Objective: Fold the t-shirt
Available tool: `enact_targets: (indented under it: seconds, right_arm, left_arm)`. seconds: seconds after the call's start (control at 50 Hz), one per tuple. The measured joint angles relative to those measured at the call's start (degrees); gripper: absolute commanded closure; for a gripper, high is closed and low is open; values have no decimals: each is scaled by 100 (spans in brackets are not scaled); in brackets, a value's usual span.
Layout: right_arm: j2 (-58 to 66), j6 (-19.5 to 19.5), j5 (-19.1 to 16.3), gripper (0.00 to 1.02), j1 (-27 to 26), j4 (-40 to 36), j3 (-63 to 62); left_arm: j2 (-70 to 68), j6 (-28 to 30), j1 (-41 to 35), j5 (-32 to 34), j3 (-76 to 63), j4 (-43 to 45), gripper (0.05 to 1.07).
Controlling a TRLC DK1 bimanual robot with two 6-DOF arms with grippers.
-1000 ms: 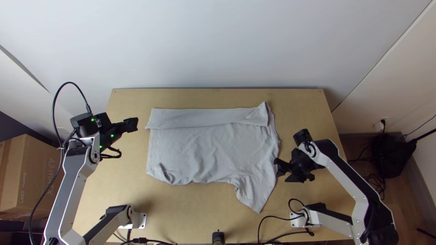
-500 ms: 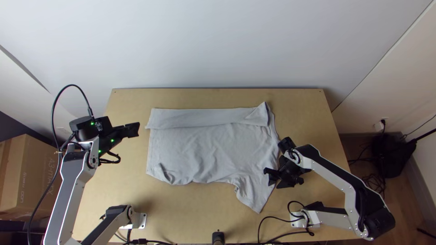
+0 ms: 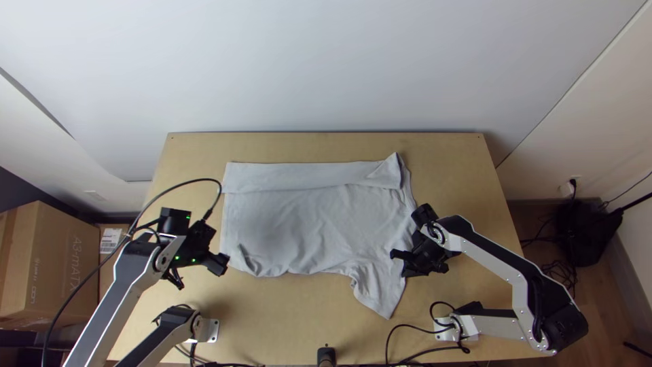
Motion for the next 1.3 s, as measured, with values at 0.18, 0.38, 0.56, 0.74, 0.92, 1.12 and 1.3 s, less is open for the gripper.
enact_targets:
  seconds: [0.18,0.38,0.56,0.74,0.92,1.12,1.3]
  right_arm:
    - [-28,2,0,100,11,105,2]
    - [-52,2,0,100,11,173,0]
    - [-59,2,13,100,11,192,0]
    - [-63,2,15,100,11,197,0]
    - [-70,2,20,100,13,219,2]
    - [-92,2,44,100,52,264,2]
    - [-92,2,46,100,74,280,2]
  left_arm:
    - [885,-136,-24,-105,-7,83,20]
    - [1499,-177,-22,-90,-7,514,26]
    - [1888,-179,-22,-39,-7,802,35]
    - [2116,-186,-22,96,-7,922,73]
    - [2144,-223,-22,157,-7,1019,74]
    - [2192,-223,-22,160,-7,1054,60]
    - [2221,-247,-31,160,-7,1073,60]
